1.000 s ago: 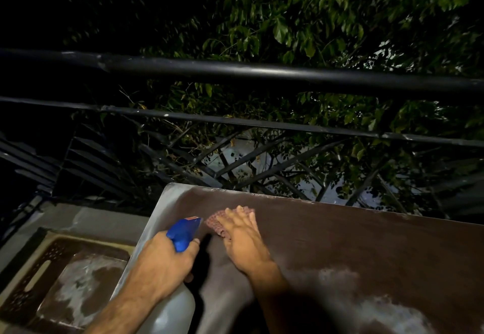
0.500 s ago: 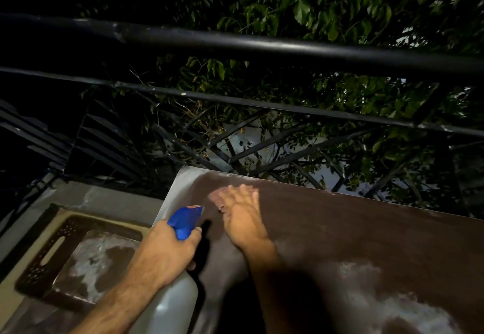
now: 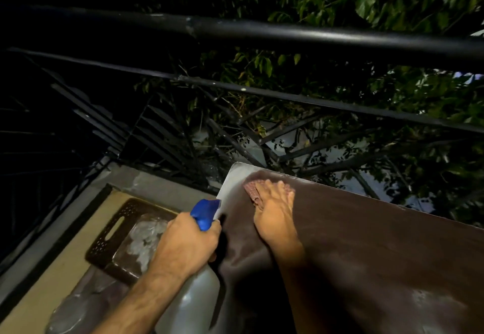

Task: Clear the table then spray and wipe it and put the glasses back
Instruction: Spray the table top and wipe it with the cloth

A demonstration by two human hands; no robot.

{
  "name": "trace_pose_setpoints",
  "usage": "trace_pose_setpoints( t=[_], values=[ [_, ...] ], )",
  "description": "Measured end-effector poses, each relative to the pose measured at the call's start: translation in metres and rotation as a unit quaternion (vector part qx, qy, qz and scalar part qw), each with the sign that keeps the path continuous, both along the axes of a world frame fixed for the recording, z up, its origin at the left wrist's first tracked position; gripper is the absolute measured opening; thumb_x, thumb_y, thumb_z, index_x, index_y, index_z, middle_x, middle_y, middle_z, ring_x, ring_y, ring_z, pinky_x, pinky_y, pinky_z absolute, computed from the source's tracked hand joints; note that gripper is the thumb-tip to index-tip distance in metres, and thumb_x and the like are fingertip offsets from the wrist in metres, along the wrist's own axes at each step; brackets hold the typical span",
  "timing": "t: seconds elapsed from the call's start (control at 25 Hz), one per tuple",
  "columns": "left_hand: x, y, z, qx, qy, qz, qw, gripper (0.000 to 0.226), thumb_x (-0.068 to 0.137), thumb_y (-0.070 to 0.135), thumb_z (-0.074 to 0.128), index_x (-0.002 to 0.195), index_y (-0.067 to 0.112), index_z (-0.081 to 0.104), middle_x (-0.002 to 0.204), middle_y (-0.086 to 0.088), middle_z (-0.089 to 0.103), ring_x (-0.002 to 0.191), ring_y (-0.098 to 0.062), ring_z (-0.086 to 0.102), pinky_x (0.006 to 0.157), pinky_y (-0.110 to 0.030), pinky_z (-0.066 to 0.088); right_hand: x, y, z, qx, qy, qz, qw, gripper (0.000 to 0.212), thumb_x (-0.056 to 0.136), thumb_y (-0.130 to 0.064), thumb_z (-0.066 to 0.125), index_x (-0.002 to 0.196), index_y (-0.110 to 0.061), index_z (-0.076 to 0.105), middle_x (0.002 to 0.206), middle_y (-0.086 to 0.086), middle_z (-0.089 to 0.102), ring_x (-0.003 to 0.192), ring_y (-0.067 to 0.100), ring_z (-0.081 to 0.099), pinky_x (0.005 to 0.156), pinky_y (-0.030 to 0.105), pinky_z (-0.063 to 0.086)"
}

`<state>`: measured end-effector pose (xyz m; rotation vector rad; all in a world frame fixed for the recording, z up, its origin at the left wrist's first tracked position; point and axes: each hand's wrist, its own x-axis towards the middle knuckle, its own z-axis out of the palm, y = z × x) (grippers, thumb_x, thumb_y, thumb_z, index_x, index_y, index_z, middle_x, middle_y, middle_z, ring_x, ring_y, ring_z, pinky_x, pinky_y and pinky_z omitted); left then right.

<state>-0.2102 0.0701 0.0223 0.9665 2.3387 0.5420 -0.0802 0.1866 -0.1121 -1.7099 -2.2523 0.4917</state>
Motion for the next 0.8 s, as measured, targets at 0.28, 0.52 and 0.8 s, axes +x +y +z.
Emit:
trace_pose_setpoints(
  t=[0.28,0.52,0.8],
  values=[
    [-0.016,-0.001,-0.004,-0.012,-0.010,-0.007,1.000,0.034,0.087,0.040,0.064,0.071,0.010,0.063,0.047,0.002,0.058,0.051,-0.016,0.059,0.053,-0.028,0.045,0.019,-0.074,-0.026,0.041,0.021,0.107,0.993,0.051,0.079,-0.030,0.040,0.122,-0.019,0.065,0.131,0.009,0.061,0.123,0.040,0.054,0.108,0.046,0.020],
    [-0.019,-0.008,0.002,-0.015,-0.020,0.005,1.000,0.032,0.088,0.038,0.067,0.073,0.010,0.064,0.038,0.004,0.059,0.048,-0.012,0.058,0.051,-0.025,0.042,-0.045,0.024,-0.002,-0.001,0.012,0.080,0.997,0.055,0.096,-0.018,0.040,0.150,-0.024,0.035,0.158,0.003,0.028,0.149,0.028,0.009,0.119,0.047,-0.008],
    [-0.026,-0.008,0.014,-0.030,-0.008,-0.012,0.999,0.026,0.090,0.039,0.065,0.083,0.014,0.067,0.064,0.000,0.063,0.062,-0.017,0.063,0.065,-0.030,0.055,-0.043,-0.014,-0.008,0.025,0.028,0.153,0.987,0.056,0.090,-0.019,0.043,0.146,-0.025,0.044,0.154,0.001,0.037,0.146,0.030,0.021,0.119,0.043,-0.008]
  ],
)
